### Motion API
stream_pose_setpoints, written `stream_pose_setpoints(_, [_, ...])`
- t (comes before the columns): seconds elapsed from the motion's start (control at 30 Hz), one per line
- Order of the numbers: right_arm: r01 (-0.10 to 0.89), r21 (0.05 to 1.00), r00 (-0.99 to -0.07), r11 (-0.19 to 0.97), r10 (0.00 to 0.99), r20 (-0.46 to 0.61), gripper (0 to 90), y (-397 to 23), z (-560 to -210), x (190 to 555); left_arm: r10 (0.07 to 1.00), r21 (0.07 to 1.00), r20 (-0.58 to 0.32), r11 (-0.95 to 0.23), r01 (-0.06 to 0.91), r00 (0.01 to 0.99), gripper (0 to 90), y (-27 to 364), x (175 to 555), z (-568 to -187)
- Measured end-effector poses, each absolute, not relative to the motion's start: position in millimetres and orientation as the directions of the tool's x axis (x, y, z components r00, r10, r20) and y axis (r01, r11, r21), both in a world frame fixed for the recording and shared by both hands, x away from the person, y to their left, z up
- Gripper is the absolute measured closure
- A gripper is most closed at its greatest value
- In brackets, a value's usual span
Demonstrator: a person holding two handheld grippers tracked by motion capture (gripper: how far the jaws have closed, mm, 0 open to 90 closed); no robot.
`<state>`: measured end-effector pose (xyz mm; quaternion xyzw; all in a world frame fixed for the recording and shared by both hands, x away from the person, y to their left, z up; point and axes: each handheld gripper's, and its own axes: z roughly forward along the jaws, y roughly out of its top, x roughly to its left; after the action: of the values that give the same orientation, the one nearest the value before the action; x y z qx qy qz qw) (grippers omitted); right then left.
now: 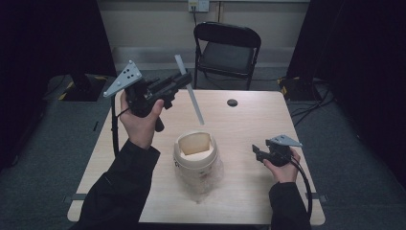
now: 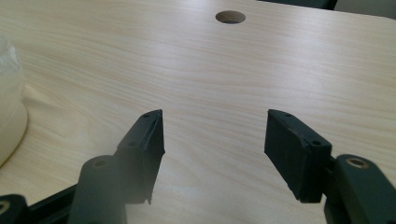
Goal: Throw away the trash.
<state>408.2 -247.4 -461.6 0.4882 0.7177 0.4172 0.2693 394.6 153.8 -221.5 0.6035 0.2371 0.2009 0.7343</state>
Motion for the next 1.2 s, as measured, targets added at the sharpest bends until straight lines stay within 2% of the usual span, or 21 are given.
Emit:
stream_pose_setpoints(0.27, [0.512, 0.843, -0.36, 0.164, 0.932, 0.037, 37.9, -255, -470, 409, 0.615, 0.991, -0.1, 0.132, 0.023, 0.783, 79.1, 163, 408, -244])
stream_pose_setpoints(0.73, [0.542, 0.821, -0.355, 0.18, 0.934, 0.03, 37.7, -258, -476, 411, 0.614, 0.988, -0.143, 0.046, 0.146, 0.776, 79.1, 163, 416, -300])
stream_pose_setpoints(0.97, [0.544, 0.821, -0.349, 0.175, 0.936, 0.032, 37.7, -259, -476, 411, 0.605, 0.975, -0.193, 0.032, 0.219, 0.773, 78.5, 160, 418, -328])
stream_pose_setpoints(1.2, [0.544, 0.821, -0.345, 0.171, 0.938, 0.033, 37.7, -261, -475, 410, 0.609, 0.969, -0.211, 0.029, 0.245, 0.764, 67.8, 170, 415, -342])
